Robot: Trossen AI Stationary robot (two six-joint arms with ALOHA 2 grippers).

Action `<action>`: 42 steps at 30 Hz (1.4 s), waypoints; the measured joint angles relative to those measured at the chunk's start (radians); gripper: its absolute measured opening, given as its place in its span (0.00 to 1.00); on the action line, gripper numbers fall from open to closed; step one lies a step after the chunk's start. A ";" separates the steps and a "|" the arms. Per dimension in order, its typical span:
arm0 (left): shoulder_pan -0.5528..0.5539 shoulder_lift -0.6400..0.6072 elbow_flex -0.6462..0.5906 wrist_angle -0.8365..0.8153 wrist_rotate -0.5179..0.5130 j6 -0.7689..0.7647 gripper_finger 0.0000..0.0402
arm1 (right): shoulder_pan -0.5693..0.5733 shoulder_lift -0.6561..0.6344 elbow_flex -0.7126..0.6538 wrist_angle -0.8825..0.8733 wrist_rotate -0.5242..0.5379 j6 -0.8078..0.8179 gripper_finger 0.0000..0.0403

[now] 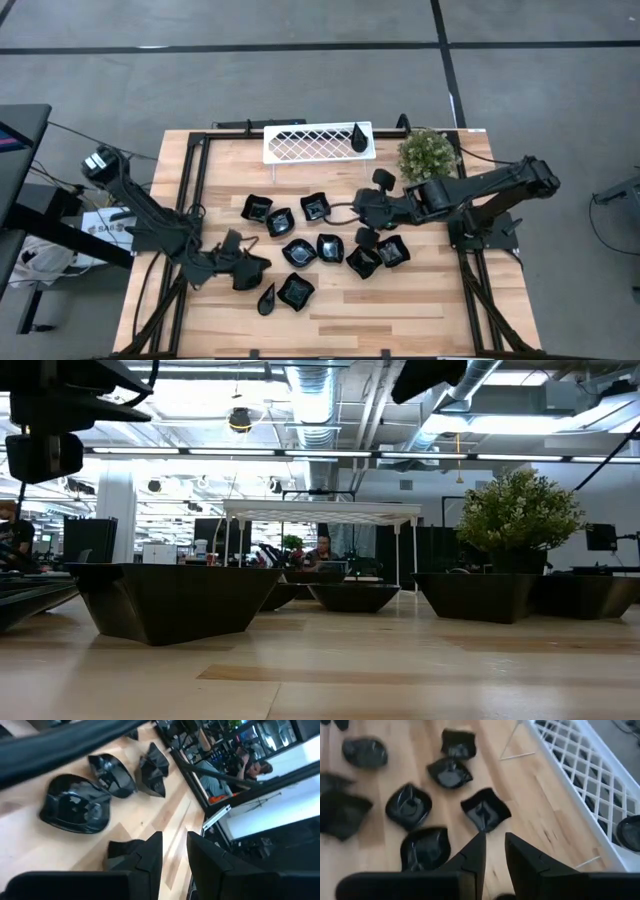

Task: Pick & Place Mini shaped plates
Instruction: Stack the black drop shaped plate on top of the black drop shaped plate on the shelf

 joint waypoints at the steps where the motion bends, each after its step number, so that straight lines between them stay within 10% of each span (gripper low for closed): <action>1: 0.000 0.029 0.011 0.015 0.004 0.009 0.22 | 0.004 -0.001 0.001 -0.001 -0.016 -0.024 0.17; 9: -0.041 0.129 0.127 0.029 0.299 0.022 0.22 | 0.046 -0.016 0.000 -0.134 -0.043 -0.048 0.17; 15: -0.100 0.136 0.191 0.029 0.308 -0.025 0.15 | 0.083 -0.018 0.000 -0.174 -0.042 0.053 0.17; 30: -0.170 0.266 0.309 0.082 -0.059 -0.090 0.04 | 0.189 -0.013 0.000 -0.152 -0.037 0.186 0.17; 38: -0.046 0.339 0.309 0.085 0.584 -0.101 0.12 | 0.228 -0.013 0.000 -0.114 -0.035 0.249 0.17; 42: -0.054 0.332 0.309 0.086 0.715 -0.082 0.14 | 0.237 -0.013 0.000 -0.103 -0.036 0.287 0.17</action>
